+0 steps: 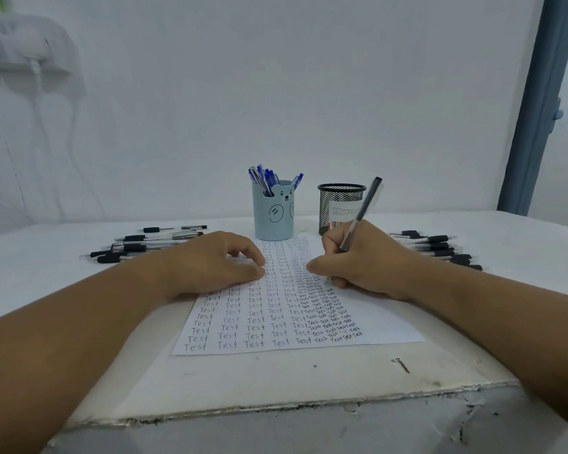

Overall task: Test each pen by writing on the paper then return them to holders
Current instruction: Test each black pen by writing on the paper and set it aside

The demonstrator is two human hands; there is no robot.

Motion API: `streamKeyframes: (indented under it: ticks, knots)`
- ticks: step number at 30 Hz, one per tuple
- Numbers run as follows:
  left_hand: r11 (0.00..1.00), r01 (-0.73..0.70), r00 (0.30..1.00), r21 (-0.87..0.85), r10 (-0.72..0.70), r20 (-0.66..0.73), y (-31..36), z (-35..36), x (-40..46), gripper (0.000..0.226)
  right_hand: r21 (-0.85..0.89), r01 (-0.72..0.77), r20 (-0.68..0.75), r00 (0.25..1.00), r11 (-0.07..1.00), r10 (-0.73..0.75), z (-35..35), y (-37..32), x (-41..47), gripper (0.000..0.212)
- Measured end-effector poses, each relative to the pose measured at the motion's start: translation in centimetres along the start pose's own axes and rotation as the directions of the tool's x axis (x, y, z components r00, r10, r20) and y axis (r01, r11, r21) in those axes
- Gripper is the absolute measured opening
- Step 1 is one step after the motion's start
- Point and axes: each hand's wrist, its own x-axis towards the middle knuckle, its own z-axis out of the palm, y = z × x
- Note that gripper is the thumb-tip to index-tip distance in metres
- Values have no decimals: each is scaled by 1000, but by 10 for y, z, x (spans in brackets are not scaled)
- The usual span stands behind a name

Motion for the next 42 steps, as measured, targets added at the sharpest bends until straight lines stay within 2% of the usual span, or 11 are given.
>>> streamKeyframes:
  ticks: [13, 23, 42]
  knots:
    - [1000, 25, 1000, 8, -25, 12, 2, 0, -1, 15, -76, 13, 13, 1000, 997, -12, 1, 1, 1, 43]
    - [1000, 24, 1000, 11, -24, 19, 4, 0, -2, 16, -49, 16, -1, 1000, 999, -16, 1, 2, 1, 47]
    - [1000, 3, 1000, 26, -3, 23, 1, 0, -1, 13, -62, 26, 7, 1000, 998, -26, 2, 3, 3, 40]
